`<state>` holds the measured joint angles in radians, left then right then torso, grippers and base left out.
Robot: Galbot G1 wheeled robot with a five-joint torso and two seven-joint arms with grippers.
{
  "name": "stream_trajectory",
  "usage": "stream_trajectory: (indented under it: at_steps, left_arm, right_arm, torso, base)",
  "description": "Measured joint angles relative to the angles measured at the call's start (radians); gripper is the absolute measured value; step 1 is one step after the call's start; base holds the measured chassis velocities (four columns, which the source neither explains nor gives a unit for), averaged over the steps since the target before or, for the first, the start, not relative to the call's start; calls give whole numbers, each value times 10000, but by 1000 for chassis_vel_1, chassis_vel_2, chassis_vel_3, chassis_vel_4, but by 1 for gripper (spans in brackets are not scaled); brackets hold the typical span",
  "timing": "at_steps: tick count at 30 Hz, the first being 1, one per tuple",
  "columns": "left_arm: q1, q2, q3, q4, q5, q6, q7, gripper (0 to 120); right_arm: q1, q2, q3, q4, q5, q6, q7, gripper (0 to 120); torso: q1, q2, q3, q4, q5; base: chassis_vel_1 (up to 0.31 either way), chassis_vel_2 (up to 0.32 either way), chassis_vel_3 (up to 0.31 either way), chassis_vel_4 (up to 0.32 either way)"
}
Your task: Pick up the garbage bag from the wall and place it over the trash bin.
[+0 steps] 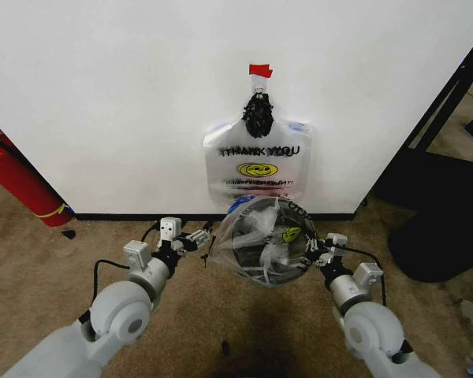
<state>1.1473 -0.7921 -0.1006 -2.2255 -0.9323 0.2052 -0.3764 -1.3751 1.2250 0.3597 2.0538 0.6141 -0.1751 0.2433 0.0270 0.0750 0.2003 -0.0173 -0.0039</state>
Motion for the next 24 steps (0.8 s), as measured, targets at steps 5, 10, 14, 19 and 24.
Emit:
stream_trajectory:
  at_steps: [5,10,14,19,24]
  left_arm:
    - [60,49,153,-633,-169,232,-344,43]
    - [-30,157,347,-1221,-545,737,-882,22]
    - [76,134,488,-1523,-625,1004,-1193,8]
    - [-76,88,714,-1863,-1398,1561,-1703,0]
    - [-1088,6,1156,-1788,-2782,2201,-2359,0]
  right_arm:
    - [-214,540,-90,165,-761,331,478,0]
    - [-288,1052,-530,302,-1578,400,1353,0]
    - [-296,1432,-833,105,-2538,644,1564,0]
    - [-287,1776,-1026,-50,-3304,1080,1630,0]
    - [-199,1778,-1215,6,-3636,1365,1608,0]
  torso:
    - [0,0,0,-1,-1]
    - [0,0,0,0,-1]
    - [0,0,1,1,0]
    - [0,0,1,1,0]
    - [0,0,1,-2,-2]
  base:
    - [0,0,0,0]
    - [0,0,0,0]
    - [0,0,0,0]
    - [0,0,0,0]
    - [0,0,0,0]
